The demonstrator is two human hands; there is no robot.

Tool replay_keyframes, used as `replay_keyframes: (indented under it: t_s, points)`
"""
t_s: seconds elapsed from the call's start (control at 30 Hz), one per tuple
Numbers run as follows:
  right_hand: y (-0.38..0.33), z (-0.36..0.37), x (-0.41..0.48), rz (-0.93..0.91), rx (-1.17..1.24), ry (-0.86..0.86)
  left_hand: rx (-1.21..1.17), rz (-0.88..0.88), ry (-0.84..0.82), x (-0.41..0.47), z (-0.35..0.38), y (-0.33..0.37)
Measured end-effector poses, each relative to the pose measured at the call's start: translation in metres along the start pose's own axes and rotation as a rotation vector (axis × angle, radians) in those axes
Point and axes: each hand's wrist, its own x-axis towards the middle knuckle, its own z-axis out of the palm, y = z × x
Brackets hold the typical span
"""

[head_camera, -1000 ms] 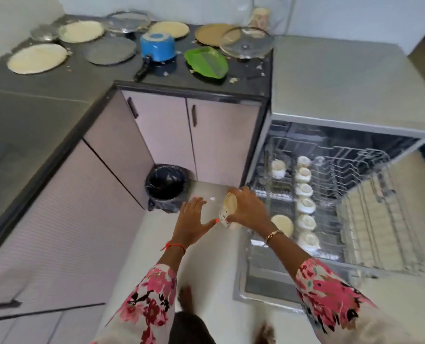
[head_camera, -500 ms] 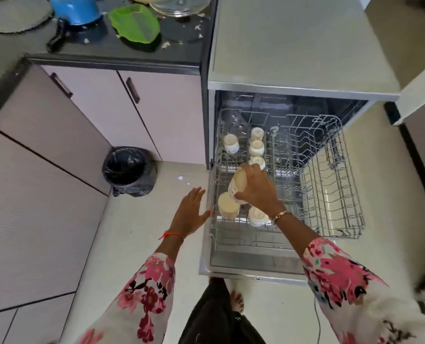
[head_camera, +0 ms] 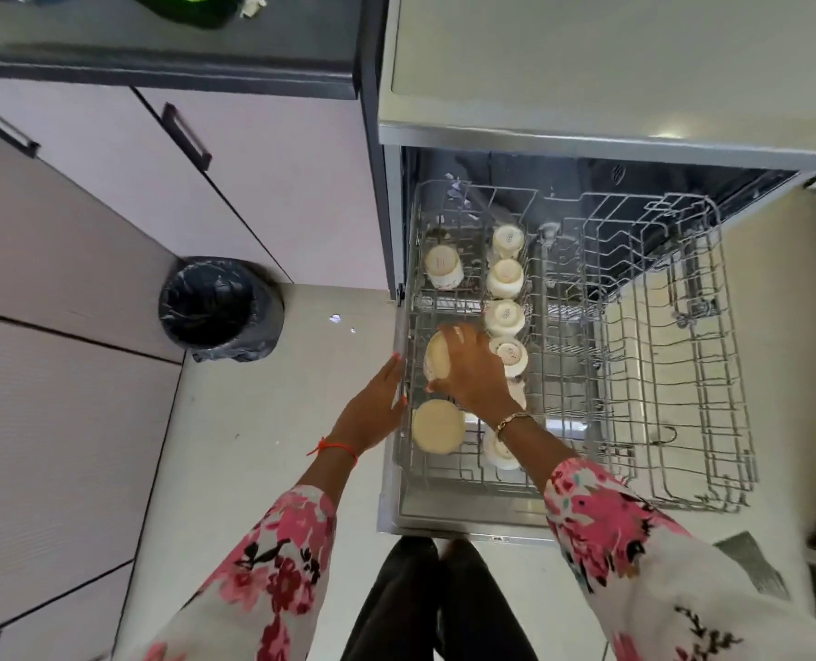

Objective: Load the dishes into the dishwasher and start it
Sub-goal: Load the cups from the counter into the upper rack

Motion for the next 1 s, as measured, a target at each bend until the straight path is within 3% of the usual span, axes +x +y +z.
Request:
replay_keyframes:
  t_s: [0.47,0.67,1.0]
  points:
    - [-0.001,0.047,0.015,-0.014,-0.032,-0.135,-0.127,0.002,0.034,0.007,0.011,-0.008]
    - [0.005,0.037,0.011,0.029,0.191,-0.236,-0.057,-0.002,0.043,0.001,0.008,0.009]
    - [-0.038,-0.04,-0.021,-0.122,0.077,0.023,0.057,-0.035,0.251,-0.064,-0.056,0.004]
